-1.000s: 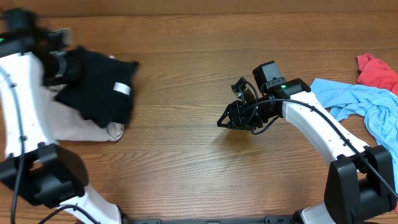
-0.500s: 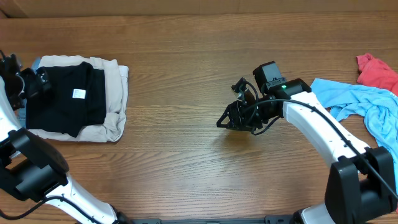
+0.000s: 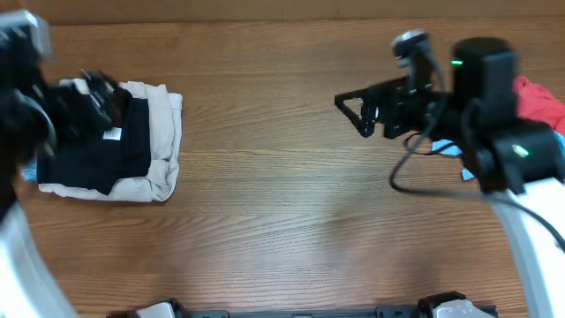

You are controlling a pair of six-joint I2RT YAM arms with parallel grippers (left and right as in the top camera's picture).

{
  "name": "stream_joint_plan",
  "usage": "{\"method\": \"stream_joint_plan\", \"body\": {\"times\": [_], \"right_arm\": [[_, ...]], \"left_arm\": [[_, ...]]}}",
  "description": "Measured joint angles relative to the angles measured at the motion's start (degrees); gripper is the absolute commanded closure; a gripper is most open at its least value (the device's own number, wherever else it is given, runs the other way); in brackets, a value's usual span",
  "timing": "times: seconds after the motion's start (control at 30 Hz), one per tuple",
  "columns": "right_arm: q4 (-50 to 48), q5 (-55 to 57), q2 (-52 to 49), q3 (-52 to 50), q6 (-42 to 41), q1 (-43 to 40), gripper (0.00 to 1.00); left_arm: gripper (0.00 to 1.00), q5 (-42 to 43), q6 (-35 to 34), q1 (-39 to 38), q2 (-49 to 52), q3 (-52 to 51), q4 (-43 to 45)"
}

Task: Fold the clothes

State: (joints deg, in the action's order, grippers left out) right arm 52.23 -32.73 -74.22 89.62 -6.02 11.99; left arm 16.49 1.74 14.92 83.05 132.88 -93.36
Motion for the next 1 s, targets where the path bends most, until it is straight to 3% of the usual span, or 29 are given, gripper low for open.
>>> {"method": "stream_joint_plan", "body": {"times": [0.2, 0.63, 0.8, 1.0], "right_arm": [[-0.07, 1.60, 6.58, 1.57, 0.09, -0.11, 0.00], [5.88, 2.32, 6.67, 1.57, 0.04, -0.13, 0.00], [6.14, 7.85, 6.99, 1.57, 0.42, -1.20, 0.00], [2.95, 17.62, 11.43, 0.15, 8.61, -1.51, 0.00]], "left_arm": [[0.00, -10.03, -4.09, -9.35, -5.90, -1.92, -3.58], [0.00, -12.94, -4.83, -9.70, -3.89, -3.48, -3.52], [0.00, -12.96, -4.83, -9.70, -3.89, -3.48, -3.52], [0.00, -12.98, -4.83, -9.70, -3.89, -3.48, -3.52]]}}
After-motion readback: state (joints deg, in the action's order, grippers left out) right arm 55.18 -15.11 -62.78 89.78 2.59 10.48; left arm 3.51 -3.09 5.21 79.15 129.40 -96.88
